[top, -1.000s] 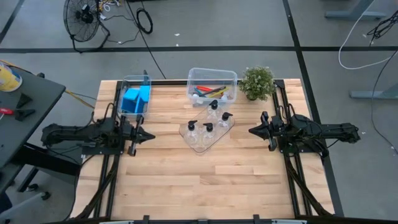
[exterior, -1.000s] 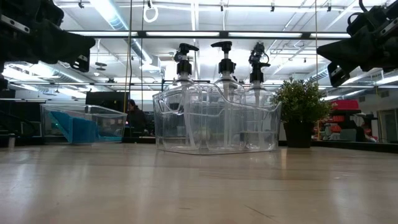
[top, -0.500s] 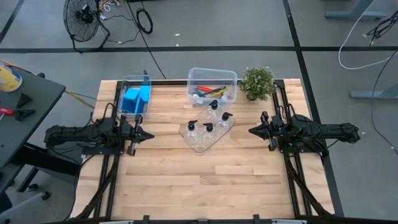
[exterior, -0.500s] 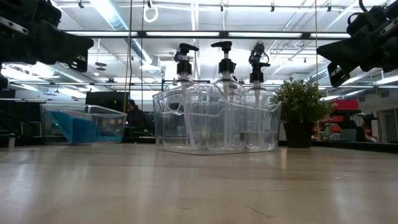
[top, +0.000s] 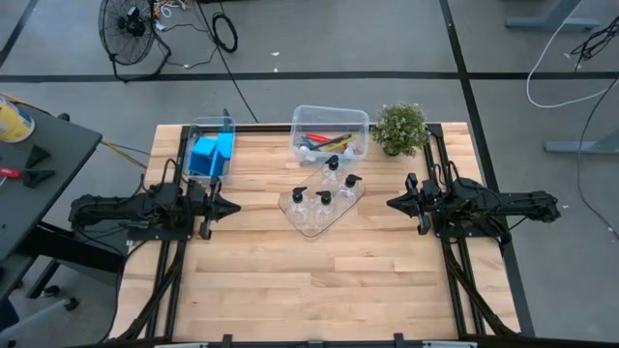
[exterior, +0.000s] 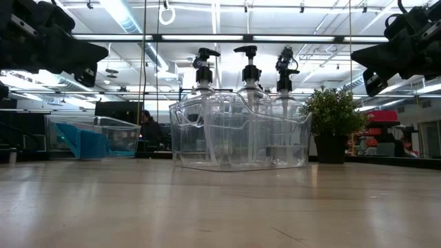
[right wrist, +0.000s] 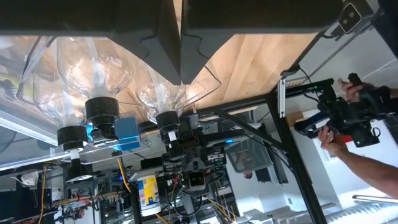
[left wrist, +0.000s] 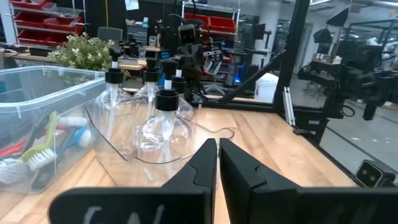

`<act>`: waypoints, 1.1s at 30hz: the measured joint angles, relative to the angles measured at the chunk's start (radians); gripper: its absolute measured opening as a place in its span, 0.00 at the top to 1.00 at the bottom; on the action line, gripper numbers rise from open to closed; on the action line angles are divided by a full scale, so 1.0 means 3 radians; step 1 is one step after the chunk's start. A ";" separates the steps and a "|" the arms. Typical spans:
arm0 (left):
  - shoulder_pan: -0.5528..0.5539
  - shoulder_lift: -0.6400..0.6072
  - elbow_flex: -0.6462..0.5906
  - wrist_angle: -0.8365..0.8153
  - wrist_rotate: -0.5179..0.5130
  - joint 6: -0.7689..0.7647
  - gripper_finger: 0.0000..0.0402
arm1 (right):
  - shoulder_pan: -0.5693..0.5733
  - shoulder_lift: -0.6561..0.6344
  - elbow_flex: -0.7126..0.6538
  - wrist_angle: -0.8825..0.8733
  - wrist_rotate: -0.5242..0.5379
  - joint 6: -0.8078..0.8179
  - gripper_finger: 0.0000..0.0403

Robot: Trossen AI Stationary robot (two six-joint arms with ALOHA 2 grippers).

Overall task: Pick & Place Kitchen Sink Supplies
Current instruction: Return to Home Position

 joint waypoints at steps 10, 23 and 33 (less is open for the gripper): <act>0.0000 0.0000 -0.0005 0.0168 0.0025 -0.0015 0.94 | 0.0001 0.0000 0.0000 0.0000 0.0000 0.0000 0.99; 0.0000 0.0009 -0.0005 0.0208 0.0019 -0.0013 0.94 | -0.0001 0.0000 0.0000 0.0000 0.0000 0.0000 0.99; 0.0000 0.0014 -0.0005 0.0213 0.0016 -0.0012 0.94 | 0.0000 0.0000 0.0000 0.0000 -0.0001 0.0000 0.99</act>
